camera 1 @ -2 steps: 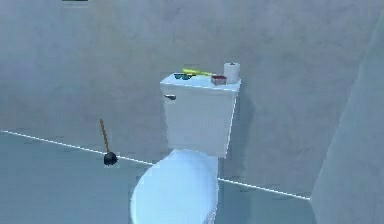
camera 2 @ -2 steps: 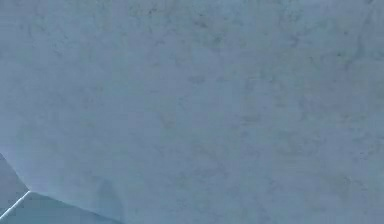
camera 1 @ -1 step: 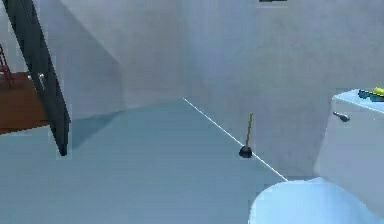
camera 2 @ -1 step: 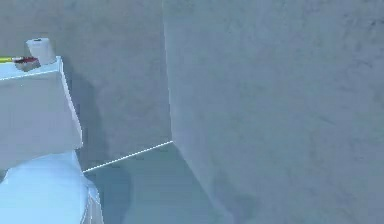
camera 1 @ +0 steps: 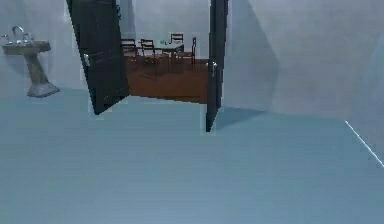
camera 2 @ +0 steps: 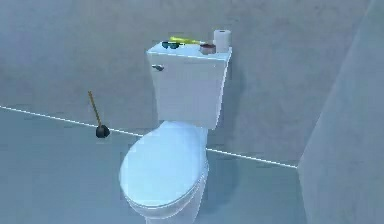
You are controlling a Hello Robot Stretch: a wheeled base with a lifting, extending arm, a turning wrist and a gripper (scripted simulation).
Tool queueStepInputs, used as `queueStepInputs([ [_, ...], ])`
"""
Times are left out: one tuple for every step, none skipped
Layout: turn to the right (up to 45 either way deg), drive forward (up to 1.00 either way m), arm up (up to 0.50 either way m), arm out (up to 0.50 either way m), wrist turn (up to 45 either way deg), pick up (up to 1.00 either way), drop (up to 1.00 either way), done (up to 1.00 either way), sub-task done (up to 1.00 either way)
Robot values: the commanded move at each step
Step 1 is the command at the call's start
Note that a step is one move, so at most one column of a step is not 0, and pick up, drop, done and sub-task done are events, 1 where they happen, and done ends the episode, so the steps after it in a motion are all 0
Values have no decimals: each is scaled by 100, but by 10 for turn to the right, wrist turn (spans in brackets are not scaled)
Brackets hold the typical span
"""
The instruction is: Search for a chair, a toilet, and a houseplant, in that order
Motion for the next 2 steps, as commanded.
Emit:
queueStepInputs([
  [-450, 0, 0, 0, 0, 0, 0, 0, 0],
  [-330, 0, 0, 0, 0, 0, 0, 0, 0],
])
